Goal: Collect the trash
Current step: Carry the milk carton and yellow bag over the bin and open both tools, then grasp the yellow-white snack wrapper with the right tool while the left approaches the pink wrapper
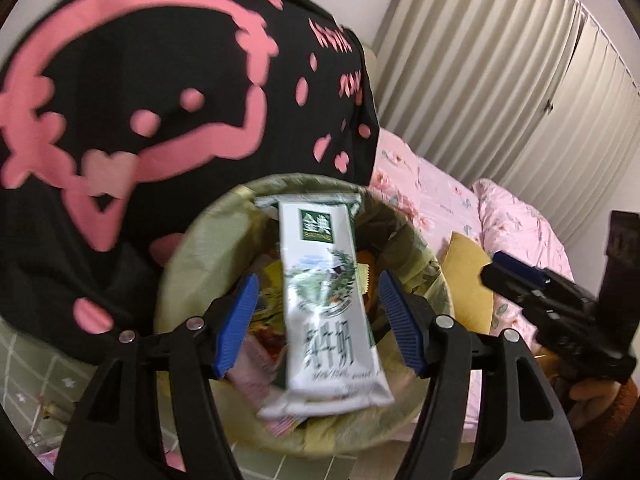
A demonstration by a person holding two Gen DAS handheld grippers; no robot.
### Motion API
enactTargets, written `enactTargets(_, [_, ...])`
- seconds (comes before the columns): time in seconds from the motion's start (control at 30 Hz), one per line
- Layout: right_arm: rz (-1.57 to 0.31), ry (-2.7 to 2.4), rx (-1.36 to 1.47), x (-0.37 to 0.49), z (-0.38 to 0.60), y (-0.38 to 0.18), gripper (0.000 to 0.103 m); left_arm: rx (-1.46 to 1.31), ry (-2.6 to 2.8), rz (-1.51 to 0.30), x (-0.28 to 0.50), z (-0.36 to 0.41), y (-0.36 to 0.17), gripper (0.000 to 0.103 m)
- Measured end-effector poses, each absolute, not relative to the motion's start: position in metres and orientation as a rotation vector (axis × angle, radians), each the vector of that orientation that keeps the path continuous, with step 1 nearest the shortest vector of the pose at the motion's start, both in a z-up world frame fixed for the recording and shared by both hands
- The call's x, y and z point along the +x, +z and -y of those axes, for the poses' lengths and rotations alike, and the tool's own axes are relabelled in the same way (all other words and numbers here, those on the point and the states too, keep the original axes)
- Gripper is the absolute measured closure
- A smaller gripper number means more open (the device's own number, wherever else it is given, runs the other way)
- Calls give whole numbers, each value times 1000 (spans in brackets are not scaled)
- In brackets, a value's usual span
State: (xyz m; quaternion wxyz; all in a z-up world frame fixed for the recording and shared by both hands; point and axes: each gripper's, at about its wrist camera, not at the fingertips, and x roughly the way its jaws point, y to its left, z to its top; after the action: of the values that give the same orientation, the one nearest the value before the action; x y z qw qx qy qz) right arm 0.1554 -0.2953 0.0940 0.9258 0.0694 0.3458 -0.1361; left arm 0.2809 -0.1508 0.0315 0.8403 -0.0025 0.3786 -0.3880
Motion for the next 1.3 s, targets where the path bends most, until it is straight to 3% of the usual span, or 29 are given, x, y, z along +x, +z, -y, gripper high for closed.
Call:
enactTargets(0.2, [-700, -196, 98, 167, 255, 95, 60, -44, -705, -755, 275, 82, 41, 43])
enactTargets(0.43, [-724, -65, 46, 184, 199, 85, 60, -63, -500, -799, 277, -16, 13, 43])
enactTargets(0.8, [-880, 172, 12, 203, 107, 25, 60, -264, -206, -851, 260, -165, -24, 43])
enactTargets(1.3, [-1147, 275, 142, 237, 38, -67, 60, -221, -274, -932, 225, -178, -55, 43])
